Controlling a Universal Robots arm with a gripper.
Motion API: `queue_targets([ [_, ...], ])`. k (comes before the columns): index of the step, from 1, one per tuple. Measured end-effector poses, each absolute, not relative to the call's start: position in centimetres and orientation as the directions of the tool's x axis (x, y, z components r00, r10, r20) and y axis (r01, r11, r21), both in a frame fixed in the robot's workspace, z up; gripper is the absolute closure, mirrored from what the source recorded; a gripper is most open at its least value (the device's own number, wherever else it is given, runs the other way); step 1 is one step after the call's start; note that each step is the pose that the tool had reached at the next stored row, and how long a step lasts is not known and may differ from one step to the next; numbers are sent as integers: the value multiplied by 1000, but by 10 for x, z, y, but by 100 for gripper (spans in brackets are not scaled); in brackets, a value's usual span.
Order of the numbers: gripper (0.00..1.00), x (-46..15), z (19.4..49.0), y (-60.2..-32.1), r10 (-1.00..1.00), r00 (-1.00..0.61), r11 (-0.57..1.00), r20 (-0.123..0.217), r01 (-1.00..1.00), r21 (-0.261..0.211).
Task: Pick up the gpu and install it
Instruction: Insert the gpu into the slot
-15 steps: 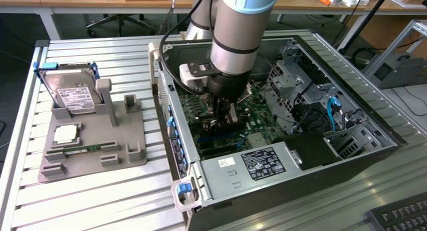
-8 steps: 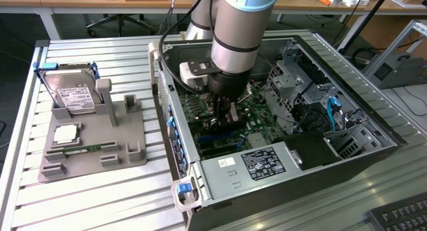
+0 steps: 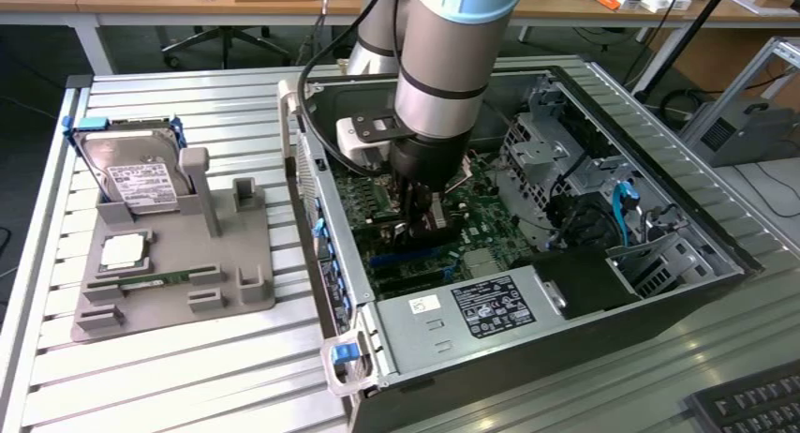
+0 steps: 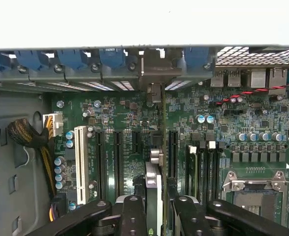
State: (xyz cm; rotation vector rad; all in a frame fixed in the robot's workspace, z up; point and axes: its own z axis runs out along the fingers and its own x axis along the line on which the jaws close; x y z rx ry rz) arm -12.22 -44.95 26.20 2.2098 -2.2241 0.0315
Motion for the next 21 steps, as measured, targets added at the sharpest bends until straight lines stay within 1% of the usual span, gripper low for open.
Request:
queue_targets([
  [21, 73, -122, 258, -450, -1000, -17, 16, 18, -1000, -10],
])
